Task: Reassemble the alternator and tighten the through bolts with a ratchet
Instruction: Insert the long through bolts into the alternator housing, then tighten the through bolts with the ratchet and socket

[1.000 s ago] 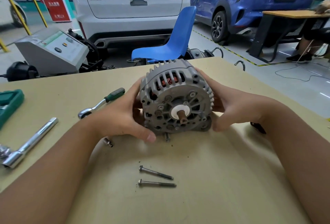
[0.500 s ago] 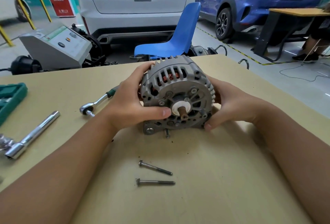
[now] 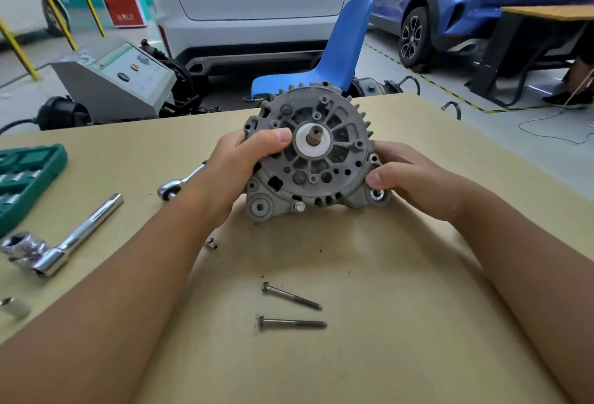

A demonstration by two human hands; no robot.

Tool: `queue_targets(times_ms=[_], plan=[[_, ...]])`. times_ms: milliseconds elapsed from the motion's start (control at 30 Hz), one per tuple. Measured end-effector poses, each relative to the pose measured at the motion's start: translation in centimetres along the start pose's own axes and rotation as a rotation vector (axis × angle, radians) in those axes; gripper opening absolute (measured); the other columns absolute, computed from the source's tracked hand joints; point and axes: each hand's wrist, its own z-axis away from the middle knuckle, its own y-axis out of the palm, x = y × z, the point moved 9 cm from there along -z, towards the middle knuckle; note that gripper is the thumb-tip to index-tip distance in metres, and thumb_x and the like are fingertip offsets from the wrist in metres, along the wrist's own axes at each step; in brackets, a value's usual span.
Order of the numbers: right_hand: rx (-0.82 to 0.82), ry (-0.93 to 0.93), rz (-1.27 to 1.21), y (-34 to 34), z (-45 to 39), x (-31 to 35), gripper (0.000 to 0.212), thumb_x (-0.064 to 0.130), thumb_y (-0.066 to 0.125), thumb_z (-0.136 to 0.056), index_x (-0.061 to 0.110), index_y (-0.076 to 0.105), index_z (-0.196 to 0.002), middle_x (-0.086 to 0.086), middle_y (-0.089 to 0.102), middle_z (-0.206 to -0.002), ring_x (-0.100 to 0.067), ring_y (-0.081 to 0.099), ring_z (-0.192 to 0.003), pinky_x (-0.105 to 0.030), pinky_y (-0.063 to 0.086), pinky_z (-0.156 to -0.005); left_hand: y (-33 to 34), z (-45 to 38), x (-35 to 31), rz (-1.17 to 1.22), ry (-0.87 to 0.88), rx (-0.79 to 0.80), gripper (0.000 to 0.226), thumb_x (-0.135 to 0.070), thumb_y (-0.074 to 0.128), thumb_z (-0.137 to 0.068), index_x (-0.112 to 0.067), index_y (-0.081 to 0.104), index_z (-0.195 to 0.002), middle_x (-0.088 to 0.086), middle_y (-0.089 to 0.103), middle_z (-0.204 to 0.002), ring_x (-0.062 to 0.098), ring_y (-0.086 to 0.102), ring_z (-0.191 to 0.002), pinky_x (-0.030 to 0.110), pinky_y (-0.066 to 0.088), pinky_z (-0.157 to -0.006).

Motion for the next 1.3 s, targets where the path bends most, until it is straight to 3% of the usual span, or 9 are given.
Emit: queue_targets(times_ms=[233,367,467,567,667,800,900,1167,1300], plan=[[-0.049,0.075,0.059,0.0,0.0,-0.5,0.044,0.034,0.056,-0.084,0.016,0.072,-0.121,-0.009,0.073,-0.123,-0.031,0.067,-0.117,-0.044,0.052,-0.099,-0.3,-0.3,0.8,-0.036,-0.14,0.014,0.071,-0.059,0.071,-0.07,-0.013,0.072,-0.125,0.013,0.078,-0.115,0.036,0.075,-0.107,0.061,0.049,-0.108],[-0.167,0.113,0.166,-0.7,0.1,0.3,0.033,0.049,0.059,-0.078,0.02,0.073,-0.084,0.009,0.062,-0.076,-0.013,0.055,-0.066,-0.03,0.041,-0.061,-0.6,-0.2,1.3,-0.019,-0.208,-0.025,0.072,-0.064,0.073,-0.066,-0.017,0.075,-0.121,0.01,0.079,-0.113,0.036,0.075,-0.106,0.058,0.048,-0.11],[-0.241,0.058,0.22,-1.2,0.2,1.4,0.033,0.05,0.06,-0.075,0.019,0.069,-0.073,0.004,0.056,-0.066,-0.014,0.052,-0.061,-0.026,0.04,-0.055,-1.1,0.1,1.3,-0.12,-0.251,-0.079,0.079,-0.073,0.07,-0.066,-0.014,0.076,-0.117,0.014,0.079,-0.109,0.046,0.07,-0.111,0.065,0.044,-0.112],[-0.251,0.024,0.203,-1.2,0.3,1.5,0.049,0.047,0.059,-0.076,-0.001,0.065,-0.084,-0.007,0.055,-0.067,-0.019,0.053,-0.063,-0.03,0.039,-0.056,-2.5,-0.5,0.0,-0.393,-0.231,-0.105,0.089,-0.087,0.062,-0.062,-0.007,0.076,-0.097,0.007,0.079,-0.086,0.039,0.073,-0.088,0.052,0.058,-0.09],[-0.287,0.002,0.227,-1.2,0.4,1.8,0.042,0.042,0.057,-0.087,0.002,0.07,-0.085,-0.003,0.055,-0.068,-0.014,0.052,-0.062,-0.02,0.04,-0.054,-5.7,-0.5,-3.4,-0.643,-0.051,-0.251,0.08,-0.095,0.051,-0.074,-0.017,0.072,-0.07,-0.007,0.07,-0.064,0.011,0.066,-0.06,0.032,0.05,-0.063],[-0.505,-0.046,0.185,-2.1,0.9,2.1,0.044,0.034,0.051,-0.106,0.004,0.068,-0.077,0.003,0.054,-0.059,-0.007,0.047,-0.052,-0.016,0.038,-0.047,-10.7,0.2,-1.4,-1.187,-0.258,-0.29,0.032,-0.065,0.065,-0.089,-0.034,0.066,-0.095,-0.009,0.07,-0.099,0.015,0.066,-0.095,0.041,0.056,-0.086],[-0.596,-0.092,0.158,-2.0,1.1,2.8,0.036,0.028,0.054,-0.105,0.012,0.074,-0.081,0.012,0.062,-0.057,0.001,0.054,-0.049,-0.01,0.04,-0.045,-12.3,1.1,2.9,-1.292,-0.468,-0.161,0.038,-0.056,0.074,-0.086,-0.024,0.062,-0.102,-0.007,0.062,-0.099,0.018,0.061,-0.094,0.041,0.056,-0.087],[-0.857,-0.211,0.353,-2.3,3.1,6.0,0.014,0.034,0.065,-0.092,0.043,0.071,-0.083,0.025,0.072,-0.08,-0.002,0.065,-0.064,-0.01,0.047,-0.057,-13.3,2.0,-0.6,-0.975,-0.236,-0.44,0.019,-0.027,0.051,-0.108,-0.013,0.057,-0.098,0.013,0.065,-0.098,0.023,0.061,-0.077,0.039,0.05,-0.062],[-0.933,-0.434,0.32,-1.8,4.7,9.6,0.015,0.029,0.061,-0.092,0.038,0.07,-0.086,0.011,0.072,-0.076,-0.015,0.062,-0.059,-0.024,0.05,-0.056,-10.4,4.0,-11.2,-0.792,0.274,-0.495,0.006,-0.026,0.053,-0.107,-0.022,0.055,-0.104,0.008,0.066,-0.089,0.022,0.067,-0.08,0.042,0.057,-0.064]])
